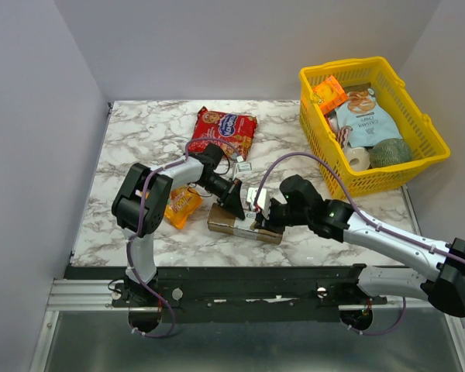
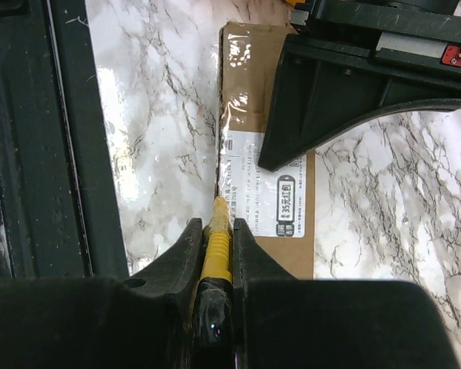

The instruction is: Unpack the express box

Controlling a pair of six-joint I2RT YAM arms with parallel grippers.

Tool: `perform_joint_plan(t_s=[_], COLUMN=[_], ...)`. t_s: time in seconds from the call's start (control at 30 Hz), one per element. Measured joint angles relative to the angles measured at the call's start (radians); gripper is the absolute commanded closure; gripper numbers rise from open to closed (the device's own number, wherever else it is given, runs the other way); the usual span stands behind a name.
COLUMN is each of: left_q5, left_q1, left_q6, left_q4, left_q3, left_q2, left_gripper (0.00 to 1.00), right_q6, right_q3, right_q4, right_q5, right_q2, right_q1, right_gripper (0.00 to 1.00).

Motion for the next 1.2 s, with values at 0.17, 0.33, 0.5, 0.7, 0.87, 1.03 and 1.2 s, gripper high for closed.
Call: perform_joint_plan(t_s=[0.17, 0.33, 0.5, 0.7, 0.87, 1.03, 1.2], left_q5=[0.002, 0.004, 0.008, 0.016, 0.016, 0.019, 0.022], left_q1=[0.000, 0.000, 0.000, -0.001, -0.001, -0.001, 0.000], left_q6=[0.000, -0.001, -0.007, -0.010, -0.011, -0.015, -0.019], left_q4=[0.000, -0.005, -0.009, -0.008, -0.008, -0.011, -0.016], left_q3=[0.000, 0.005, 0.011, 0.013, 0.013, 0.016, 0.020], left_q2=[0.001, 0.005, 0.013, 0.019, 0.019, 0.024, 0.030], left_gripper=[0.93, 0.93, 0.93, 0.93, 0.93, 0.93, 0.93], right_q6=[0.000, 0.000, 0.000, 0.000, 0.000, -0.002, -0.005], right_q3=[0.000, 0.000, 0.000, 0.000, -0.001, -0.010, -0.028], right_q4=[-0.001, -0.007, -0.011, -0.010, -0.010, -0.009, -0.011], right_q5=[0.000, -0.002, -0.009, -0.007, 0.002, 0.010, 0.011], right_q2=[0.000, 0.000, 0.000, 0.000, 0.000, 0.000, 0.000], right_q1=[0.000, 0.000, 0.000, 0.000, 0.001, 0.005, 0.008], right_gripper=[1.00, 0.99, 0.99, 1.00, 0.99, 1.00, 0.99])
